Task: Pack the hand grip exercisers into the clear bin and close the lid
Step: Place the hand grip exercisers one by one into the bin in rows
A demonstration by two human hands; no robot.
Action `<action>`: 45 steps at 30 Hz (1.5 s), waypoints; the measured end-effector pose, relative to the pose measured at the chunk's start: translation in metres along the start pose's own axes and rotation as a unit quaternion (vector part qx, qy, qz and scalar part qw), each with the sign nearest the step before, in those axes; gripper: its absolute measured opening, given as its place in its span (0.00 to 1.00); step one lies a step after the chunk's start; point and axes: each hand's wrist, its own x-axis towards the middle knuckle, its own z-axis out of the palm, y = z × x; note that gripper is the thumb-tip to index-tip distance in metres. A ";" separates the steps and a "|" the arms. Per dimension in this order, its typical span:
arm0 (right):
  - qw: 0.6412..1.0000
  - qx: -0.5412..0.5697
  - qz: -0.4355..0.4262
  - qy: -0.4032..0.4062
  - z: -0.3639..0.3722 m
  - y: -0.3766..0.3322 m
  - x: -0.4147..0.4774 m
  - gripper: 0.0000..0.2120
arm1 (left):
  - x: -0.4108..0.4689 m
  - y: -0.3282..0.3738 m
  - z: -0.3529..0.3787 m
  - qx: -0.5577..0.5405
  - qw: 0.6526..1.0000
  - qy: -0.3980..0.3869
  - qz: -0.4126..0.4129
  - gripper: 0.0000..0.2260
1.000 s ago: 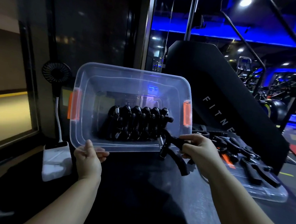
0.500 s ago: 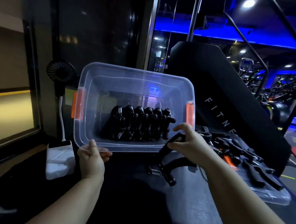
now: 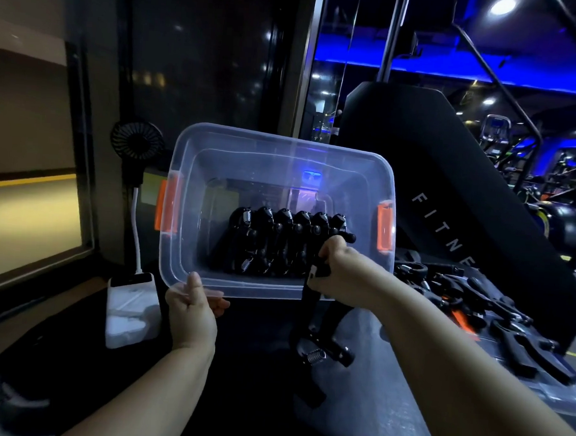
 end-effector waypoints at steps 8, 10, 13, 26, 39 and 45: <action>0.998 -0.018 -0.028 0.052 0.021 0.000 -0.002 0.16 | -0.001 0.002 0.001 -0.006 1.000 0.002 -0.019 0.14; 0.999 -0.032 -0.014 -0.008 0.014 0.001 0.000 0.24 | 0.000 0.001 0.000 -0.012 1.000 0.003 -0.021 0.13; 0.992 -0.061 0.002 -0.108 -0.001 0.000 0.001 0.34 | 0.002 0.000 0.000 -0.007 1.000 0.002 -0.027 0.21; 0.986 0.160 -0.029 -0.048 0.004 -0.002 -0.018 0.25 | -0.002 0.005 -0.003 -0.013 0.999 -0.015 -0.033 0.22; 0.987 0.111 -0.105 -0.041 -0.001 0.002 -0.013 0.22 | -0.007 0.011 -0.002 -0.040 0.998 -0.013 -0.045 0.17; 0.950 0.289 -0.097 0.071 -0.005 -0.026 0.017 0.25 | -0.010 0.010 -0.007 -0.055 0.997 -0.022 -0.048 0.11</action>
